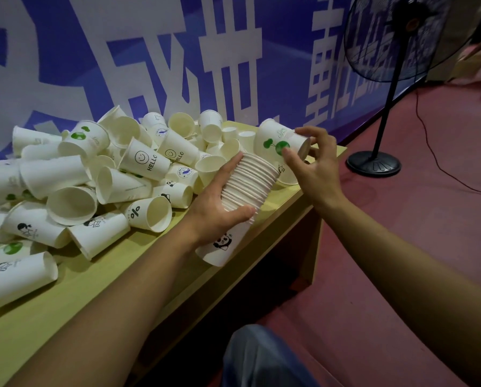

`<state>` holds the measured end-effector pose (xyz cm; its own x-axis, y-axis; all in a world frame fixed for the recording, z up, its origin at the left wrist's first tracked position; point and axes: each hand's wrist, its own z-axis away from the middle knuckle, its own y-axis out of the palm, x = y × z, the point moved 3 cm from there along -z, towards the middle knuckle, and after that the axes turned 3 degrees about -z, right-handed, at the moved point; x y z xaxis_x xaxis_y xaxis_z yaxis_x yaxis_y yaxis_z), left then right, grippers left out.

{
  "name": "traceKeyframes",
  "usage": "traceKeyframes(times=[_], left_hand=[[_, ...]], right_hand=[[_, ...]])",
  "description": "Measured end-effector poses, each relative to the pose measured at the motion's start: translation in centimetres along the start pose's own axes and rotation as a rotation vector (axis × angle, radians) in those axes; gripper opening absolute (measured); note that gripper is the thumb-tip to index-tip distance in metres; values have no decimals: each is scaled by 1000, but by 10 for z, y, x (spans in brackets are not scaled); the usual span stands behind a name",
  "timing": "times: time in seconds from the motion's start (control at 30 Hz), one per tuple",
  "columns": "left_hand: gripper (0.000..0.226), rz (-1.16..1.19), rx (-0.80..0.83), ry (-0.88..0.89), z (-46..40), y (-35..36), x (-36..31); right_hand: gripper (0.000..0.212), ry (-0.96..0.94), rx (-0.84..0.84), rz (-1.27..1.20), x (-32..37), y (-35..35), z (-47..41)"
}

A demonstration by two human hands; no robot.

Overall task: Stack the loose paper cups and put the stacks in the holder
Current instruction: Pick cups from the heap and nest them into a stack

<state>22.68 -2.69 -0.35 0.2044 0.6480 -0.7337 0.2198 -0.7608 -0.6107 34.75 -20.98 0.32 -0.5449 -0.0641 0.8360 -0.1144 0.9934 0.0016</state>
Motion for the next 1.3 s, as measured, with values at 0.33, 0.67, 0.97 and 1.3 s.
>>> traceKeyframes(times=[0.33,0.67,0.97,1.3], left_hand=[[100,18,55,-24,2,2,3],[105,35,-34,5,13,-5,-2],[101,77,-207,-6,15,-15,7],[96,43,-348,5,23,-35,28]], right_hand=[[14,97,24,-353,17,29,7],[58,117,227,-260,30,46,11],[37,82,301,-141,11,59,27],[60,-72,405,436,-7,66,21]])
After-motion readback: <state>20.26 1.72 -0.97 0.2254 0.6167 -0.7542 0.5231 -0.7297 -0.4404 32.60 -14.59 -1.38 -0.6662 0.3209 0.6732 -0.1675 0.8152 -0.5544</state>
